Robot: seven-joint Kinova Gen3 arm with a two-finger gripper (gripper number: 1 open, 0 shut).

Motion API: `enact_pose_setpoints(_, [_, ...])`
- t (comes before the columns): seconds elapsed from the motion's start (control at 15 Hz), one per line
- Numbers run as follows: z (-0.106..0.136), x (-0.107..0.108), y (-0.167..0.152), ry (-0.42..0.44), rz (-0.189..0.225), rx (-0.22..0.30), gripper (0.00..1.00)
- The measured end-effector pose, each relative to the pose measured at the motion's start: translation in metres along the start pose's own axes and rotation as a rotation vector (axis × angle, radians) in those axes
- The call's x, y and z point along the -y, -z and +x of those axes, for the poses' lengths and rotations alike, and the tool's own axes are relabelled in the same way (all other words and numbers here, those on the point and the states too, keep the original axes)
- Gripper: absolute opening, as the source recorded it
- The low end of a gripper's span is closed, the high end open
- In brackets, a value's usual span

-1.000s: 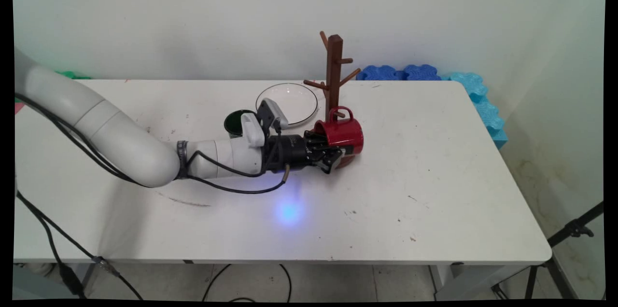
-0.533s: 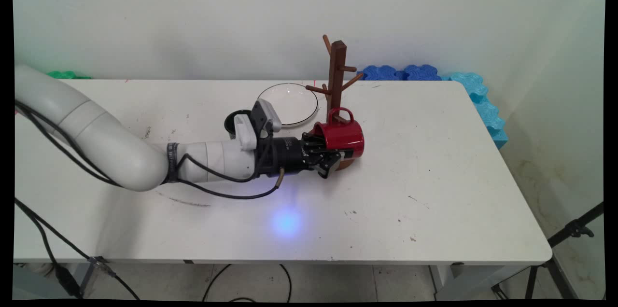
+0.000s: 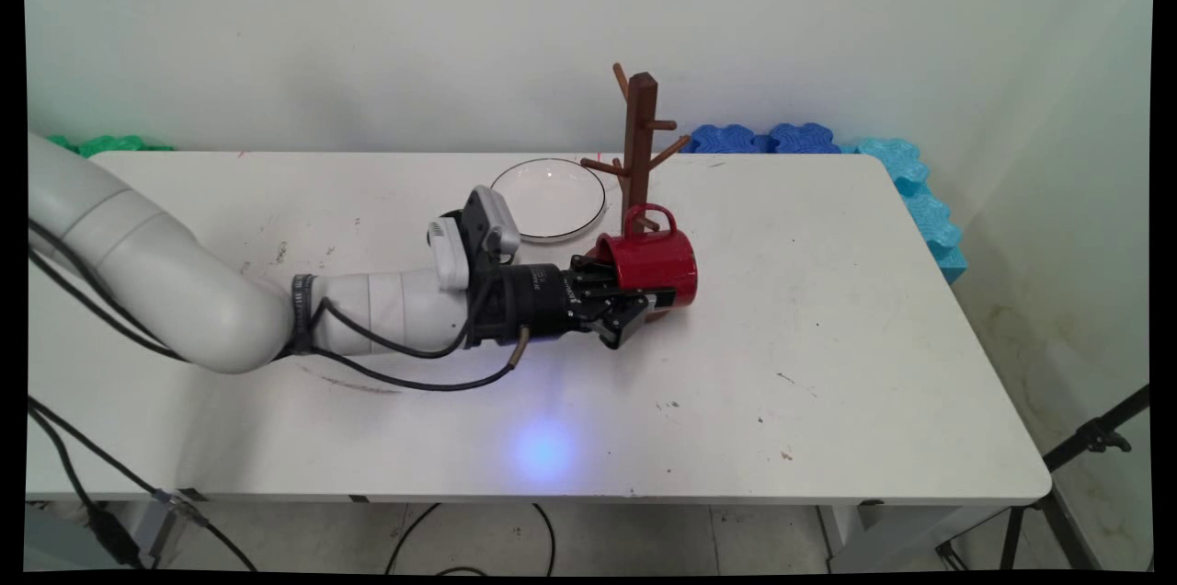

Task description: Place the picked object on the table

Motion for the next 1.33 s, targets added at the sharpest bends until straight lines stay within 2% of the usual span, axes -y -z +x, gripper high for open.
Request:
enact_pose_setpoints(0.67, [0.020, -0.021, 0.031, 0.013, -0.025, -0.005, 0.00])
enact_pose_setpoints(1.33, [0.051, -0.019, 0.070, 0.012, -0.032, 0.032, 0.00])
